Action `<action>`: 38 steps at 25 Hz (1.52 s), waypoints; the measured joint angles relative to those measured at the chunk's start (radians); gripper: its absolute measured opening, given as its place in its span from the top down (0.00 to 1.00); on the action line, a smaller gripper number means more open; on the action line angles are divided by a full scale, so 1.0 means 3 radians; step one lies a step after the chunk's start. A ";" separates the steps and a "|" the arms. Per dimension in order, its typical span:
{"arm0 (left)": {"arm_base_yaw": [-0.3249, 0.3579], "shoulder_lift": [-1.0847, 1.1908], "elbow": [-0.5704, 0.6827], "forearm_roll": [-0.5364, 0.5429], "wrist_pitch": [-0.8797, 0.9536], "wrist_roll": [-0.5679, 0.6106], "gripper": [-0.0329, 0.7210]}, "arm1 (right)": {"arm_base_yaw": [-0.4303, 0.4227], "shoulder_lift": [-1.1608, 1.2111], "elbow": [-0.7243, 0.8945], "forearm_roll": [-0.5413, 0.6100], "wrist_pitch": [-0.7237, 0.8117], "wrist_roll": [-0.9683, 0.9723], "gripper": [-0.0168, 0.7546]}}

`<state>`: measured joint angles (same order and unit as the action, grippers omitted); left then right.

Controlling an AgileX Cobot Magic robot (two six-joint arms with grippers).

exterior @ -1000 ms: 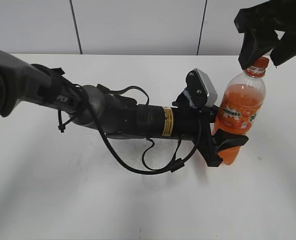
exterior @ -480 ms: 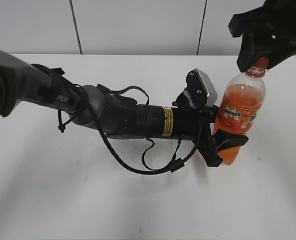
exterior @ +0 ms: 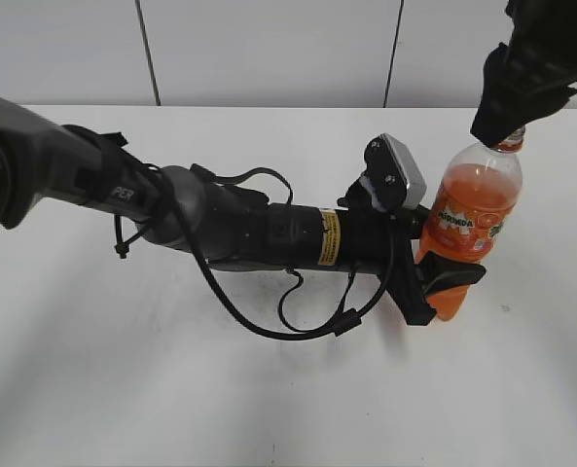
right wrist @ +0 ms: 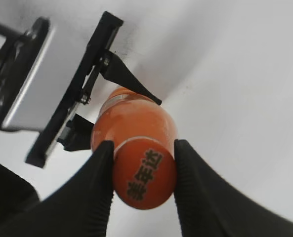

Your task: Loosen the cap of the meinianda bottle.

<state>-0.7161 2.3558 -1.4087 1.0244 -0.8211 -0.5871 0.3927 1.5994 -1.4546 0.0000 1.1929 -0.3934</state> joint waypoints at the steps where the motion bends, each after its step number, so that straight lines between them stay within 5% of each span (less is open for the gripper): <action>1: -0.0003 0.0000 -0.0003 -0.0007 0.0005 0.0000 0.43 | 0.0000 -0.0003 0.0000 0.0000 0.0000 -0.0471 0.62; 5: -0.0003 0.0000 -0.0003 -0.0008 0.0004 0.0000 0.43 | 0.0000 -0.0010 0.0000 0.0000 -0.0006 -0.1685 0.62; 13: -0.0003 0.0000 -0.0003 0.0003 -0.0010 0.0000 0.43 | 0.0000 0.0000 -0.0073 0.0203 -0.0032 -0.1967 0.63; 18: -0.0003 0.0000 -0.0003 0.0003 -0.0011 0.0000 0.43 | -0.0008 0.0007 -0.0371 0.0608 -0.0034 -0.1140 0.63; 23: -0.0003 0.0000 -0.0003 0.0004 -0.0011 0.0000 0.43 | -0.0120 -0.0033 -0.0287 0.0563 -0.0049 -0.0398 0.63; 32: -0.0003 0.0000 -0.0003 0.0004 -0.0011 0.0000 0.43 | -0.0961 -0.0566 0.0659 0.0435 -0.0999 0.0167 0.63; 38: -0.0003 0.0000 -0.0003 0.0004 -0.0014 0.0000 0.43 | -0.1247 -0.0585 0.1484 0.0419 -0.2013 0.0197 0.63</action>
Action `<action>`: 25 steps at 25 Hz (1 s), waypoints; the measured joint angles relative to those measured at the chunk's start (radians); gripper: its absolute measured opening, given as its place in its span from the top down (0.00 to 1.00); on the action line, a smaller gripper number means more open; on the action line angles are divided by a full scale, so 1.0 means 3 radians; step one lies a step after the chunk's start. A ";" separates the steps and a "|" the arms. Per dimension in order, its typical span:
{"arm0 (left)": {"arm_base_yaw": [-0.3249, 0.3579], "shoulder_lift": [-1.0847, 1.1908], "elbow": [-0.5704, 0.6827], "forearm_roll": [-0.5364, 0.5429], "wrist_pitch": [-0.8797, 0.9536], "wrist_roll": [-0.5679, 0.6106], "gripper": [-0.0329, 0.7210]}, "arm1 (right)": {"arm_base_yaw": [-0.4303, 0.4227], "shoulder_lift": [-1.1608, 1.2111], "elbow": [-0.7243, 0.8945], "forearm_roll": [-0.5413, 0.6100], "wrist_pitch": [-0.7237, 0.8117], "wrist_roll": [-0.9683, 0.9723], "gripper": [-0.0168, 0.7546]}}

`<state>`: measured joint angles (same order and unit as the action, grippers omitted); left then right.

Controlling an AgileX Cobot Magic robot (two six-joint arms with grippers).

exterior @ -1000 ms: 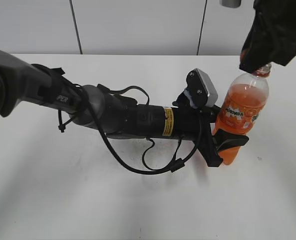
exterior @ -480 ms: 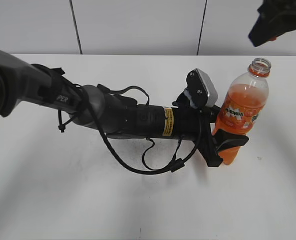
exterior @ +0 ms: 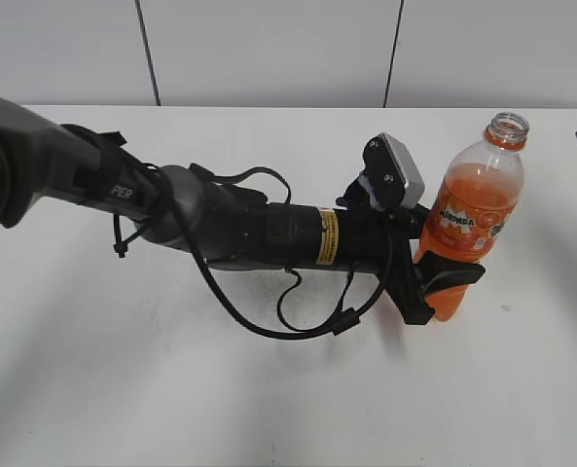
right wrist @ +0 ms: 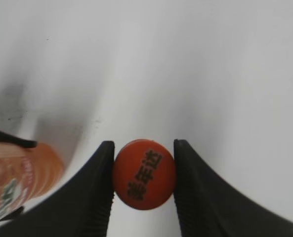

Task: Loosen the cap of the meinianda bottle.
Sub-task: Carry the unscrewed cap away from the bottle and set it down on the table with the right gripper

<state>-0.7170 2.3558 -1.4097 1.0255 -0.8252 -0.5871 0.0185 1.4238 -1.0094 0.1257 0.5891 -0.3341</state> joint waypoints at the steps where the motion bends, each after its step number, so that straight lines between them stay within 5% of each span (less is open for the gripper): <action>1: 0.0000 0.0000 0.0000 0.0000 0.0000 0.0000 0.43 | -0.0016 0.0000 0.0181 -0.0003 -0.0278 0.0003 0.63; 6: 0.0000 0.0000 0.0000 0.0000 0.0000 0.0000 0.43 | -0.0022 0.0225 0.0891 -0.0003 -0.1374 0.0052 0.63; 12: 0.0000 0.0000 0.0000 0.0000 -0.0003 0.0000 0.43 | -0.0026 0.0892 0.1044 0.0137 -0.2109 0.0143 0.63; 25: 0.0000 0.0000 0.0000 -0.0064 0.0000 0.0000 0.43 | -0.0026 0.1405 0.1044 0.0377 -0.2748 0.0146 0.63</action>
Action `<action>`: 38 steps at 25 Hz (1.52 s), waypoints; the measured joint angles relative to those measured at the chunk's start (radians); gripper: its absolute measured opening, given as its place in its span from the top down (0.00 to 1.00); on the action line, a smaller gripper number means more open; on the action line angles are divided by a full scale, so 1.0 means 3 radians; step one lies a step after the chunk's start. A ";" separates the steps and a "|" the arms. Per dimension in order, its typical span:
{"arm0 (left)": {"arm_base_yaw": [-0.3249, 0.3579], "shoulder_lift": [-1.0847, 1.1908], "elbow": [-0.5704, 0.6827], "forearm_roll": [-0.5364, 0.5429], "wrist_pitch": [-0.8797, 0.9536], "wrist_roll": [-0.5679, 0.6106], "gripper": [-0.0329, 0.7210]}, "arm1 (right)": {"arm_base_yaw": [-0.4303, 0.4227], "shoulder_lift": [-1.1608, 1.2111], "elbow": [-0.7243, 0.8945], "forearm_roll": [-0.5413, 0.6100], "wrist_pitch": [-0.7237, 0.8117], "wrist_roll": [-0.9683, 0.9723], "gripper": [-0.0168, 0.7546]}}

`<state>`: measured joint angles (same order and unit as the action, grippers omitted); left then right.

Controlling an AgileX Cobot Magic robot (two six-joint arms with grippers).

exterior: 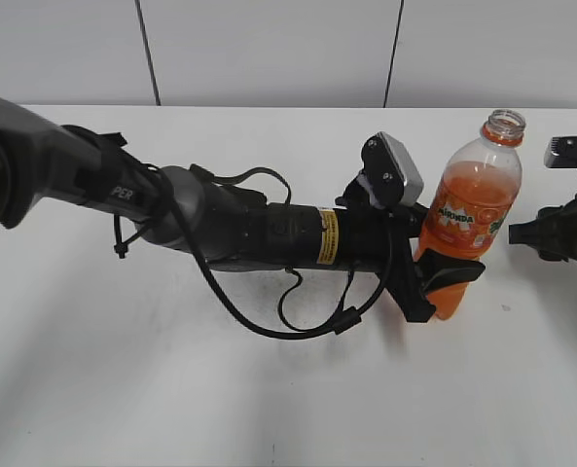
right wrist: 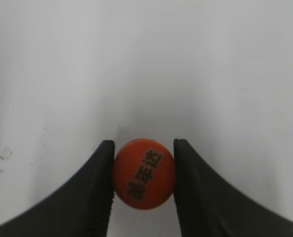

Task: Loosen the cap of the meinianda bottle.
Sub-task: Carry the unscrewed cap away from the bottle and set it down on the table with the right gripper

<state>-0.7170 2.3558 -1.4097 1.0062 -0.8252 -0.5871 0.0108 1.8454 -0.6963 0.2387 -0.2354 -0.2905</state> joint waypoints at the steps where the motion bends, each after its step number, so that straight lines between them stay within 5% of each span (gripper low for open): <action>1: 0.0000 0.0000 0.0000 -0.0014 0.0003 0.0000 0.43 | 0.0000 0.0016 0.0000 0.0004 -0.0004 0.0000 0.63; 14: 0.0000 0.0000 0.0000 -0.0063 0.0023 0.0000 0.43 | 0.0000 0.0103 0.0000 0.0048 0.0005 0.0040 0.62; 24: 0.0000 0.0000 0.0000 -0.0072 0.0042 0.0000 0.43 | 0.0000 0.0103 0.0000 0.0031 0.0104 0.0053 0.30; 38: 0.0006 -0.0010 -0.0005 0.0169 0.0069 0.0001 0.43 | 0.0000 -0.0038 0.0000 0.0072 0.0117 0.0072 0.27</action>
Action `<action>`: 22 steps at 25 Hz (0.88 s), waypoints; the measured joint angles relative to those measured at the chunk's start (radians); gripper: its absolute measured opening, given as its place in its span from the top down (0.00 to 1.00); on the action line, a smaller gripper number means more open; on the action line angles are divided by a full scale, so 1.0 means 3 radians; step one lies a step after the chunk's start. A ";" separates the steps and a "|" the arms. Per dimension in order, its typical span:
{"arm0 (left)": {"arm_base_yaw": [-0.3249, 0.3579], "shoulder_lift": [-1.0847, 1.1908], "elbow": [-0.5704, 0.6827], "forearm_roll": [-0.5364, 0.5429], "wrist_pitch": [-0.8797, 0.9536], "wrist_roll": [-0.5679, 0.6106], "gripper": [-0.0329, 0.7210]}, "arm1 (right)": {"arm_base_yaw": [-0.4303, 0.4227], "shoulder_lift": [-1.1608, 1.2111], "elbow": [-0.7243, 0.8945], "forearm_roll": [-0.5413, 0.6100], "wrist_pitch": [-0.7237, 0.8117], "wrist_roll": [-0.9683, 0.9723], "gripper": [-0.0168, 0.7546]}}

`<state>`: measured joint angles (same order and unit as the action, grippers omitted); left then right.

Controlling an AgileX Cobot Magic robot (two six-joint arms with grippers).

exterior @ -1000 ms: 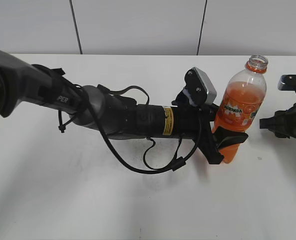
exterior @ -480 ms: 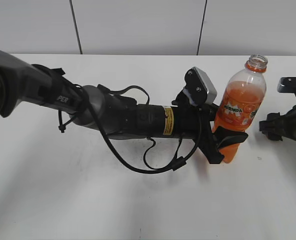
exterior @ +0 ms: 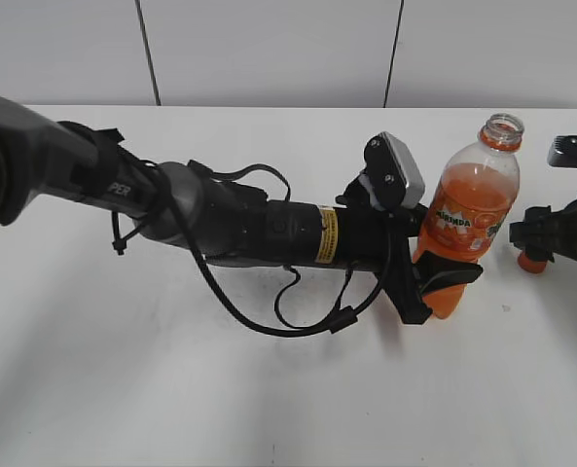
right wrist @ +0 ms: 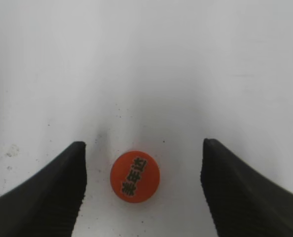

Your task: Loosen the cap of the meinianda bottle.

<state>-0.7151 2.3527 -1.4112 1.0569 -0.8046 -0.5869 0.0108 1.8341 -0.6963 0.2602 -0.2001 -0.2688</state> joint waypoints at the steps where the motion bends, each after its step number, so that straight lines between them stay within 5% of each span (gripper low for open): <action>1: 0.0000 -0.0008 0.0000 0.0032 0.0010 0.0000 0.41 | 0.0000 0.0000 0.0000 0.0000 0.0002 0.0001 0.27; 11: 0.0144 0.0007 0.0003 0.0485 0.0230 -0.0159 0.20 | 0.0000 -0.0019 0.0000 0.0050 0.0019 0.0014 0.27; 22: 0.0580 0.0007 0.0003 0.1825 -0.0160 -0.1012 0.18 | 0.0000 -0.0315 0.0000 0.0062 0.0080 0.0016 0.27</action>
<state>-0.5411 2.3549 -1.4102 1.6045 -0.8526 -0.8905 0.0108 1.7395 -0.6963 0.2788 -0.1763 -0.2639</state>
